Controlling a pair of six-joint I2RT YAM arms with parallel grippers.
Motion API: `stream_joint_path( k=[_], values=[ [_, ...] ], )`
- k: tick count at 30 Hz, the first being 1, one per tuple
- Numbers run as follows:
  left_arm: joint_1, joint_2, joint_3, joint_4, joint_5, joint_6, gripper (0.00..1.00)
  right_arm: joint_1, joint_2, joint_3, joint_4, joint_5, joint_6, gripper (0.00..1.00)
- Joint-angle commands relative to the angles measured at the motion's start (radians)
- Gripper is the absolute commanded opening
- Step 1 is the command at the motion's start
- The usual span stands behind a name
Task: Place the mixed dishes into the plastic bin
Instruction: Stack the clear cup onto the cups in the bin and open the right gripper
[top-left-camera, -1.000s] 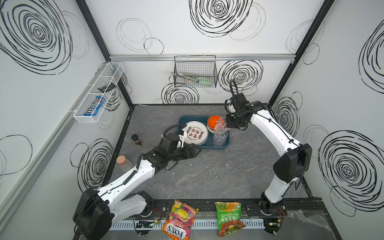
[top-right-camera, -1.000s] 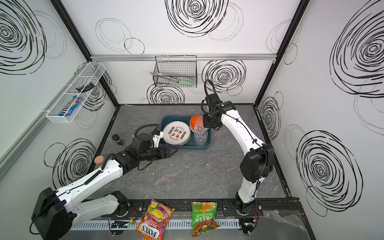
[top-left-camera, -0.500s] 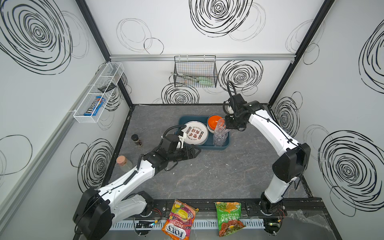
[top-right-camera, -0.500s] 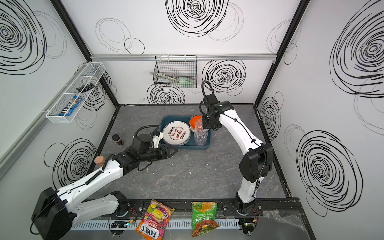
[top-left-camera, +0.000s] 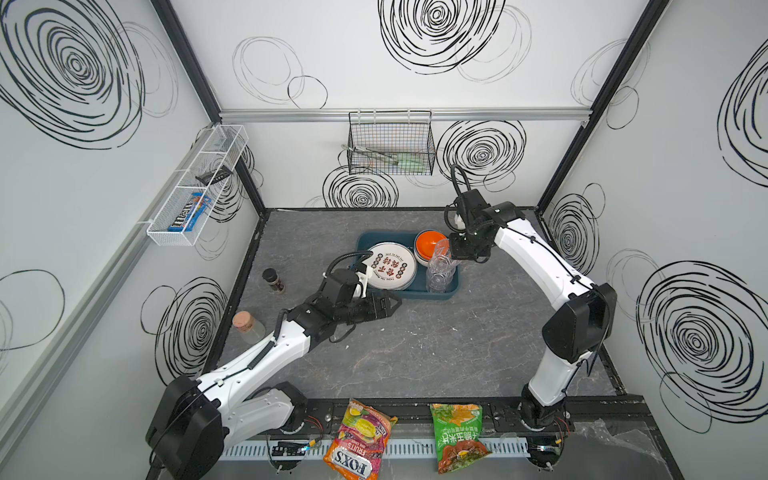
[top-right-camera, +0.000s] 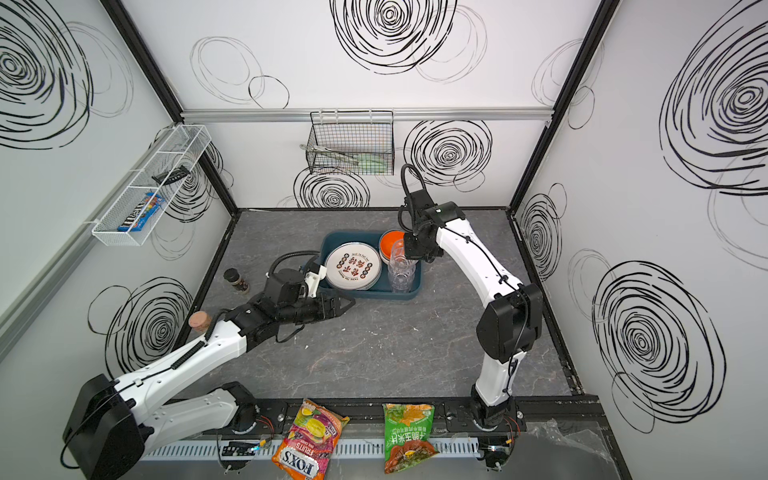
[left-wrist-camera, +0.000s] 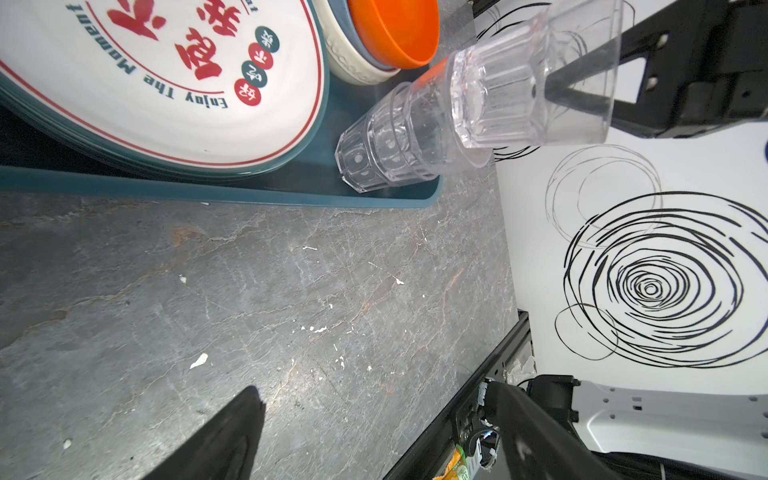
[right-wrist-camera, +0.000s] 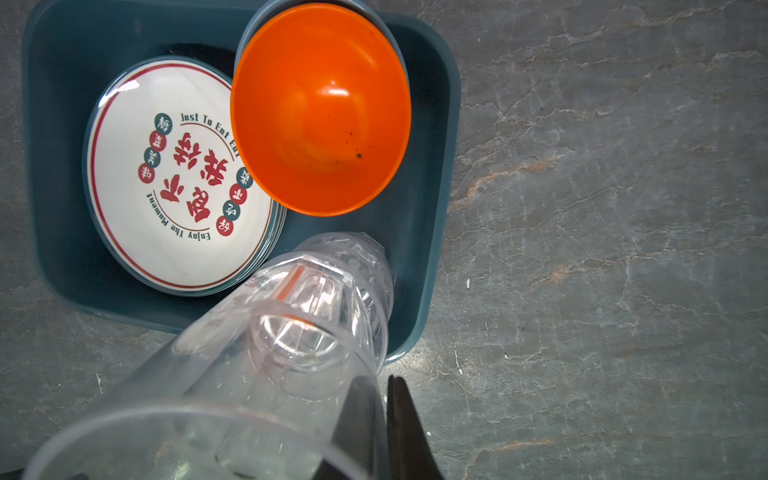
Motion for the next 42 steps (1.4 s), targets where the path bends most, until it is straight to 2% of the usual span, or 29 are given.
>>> stream_joint_path(
  k=[1, 22, 27, 36, 42],
  values=[
    [0.010, -0.009, -0.007, 0.050, 0.011, -0.006, 0.91, 0.008, 0.006, 0.007, -0.024, 0.012, -0.010, 0.03],
    [0.010, 0.009, -0.008, 0.067, 0.017, -0.011, 0.91, 0.029, 0.045, -0.003, -0.032, 0.046, -0.015, 0.05],
    [0.009, 0.009, -0.008, 0.067, 0.019, -0.011, 0.92, 0.030, 0.059, -0.009, -0.021, 0.057, -0.008, 0.08],
    [0.011, 0.005, -0.018, 0.068, 0.017, -0.012, 0.92, 0.037, 0.068, 0.006, -0.005, 0.053, 0.003, 0.25],
    [0.014, -0.008, -0.022, 0.060, 0.014, -0.012, 0.91, 0.040, 0.056, 0.024, -0.004, 0.048, 0.009, 0.27]
  ],
)
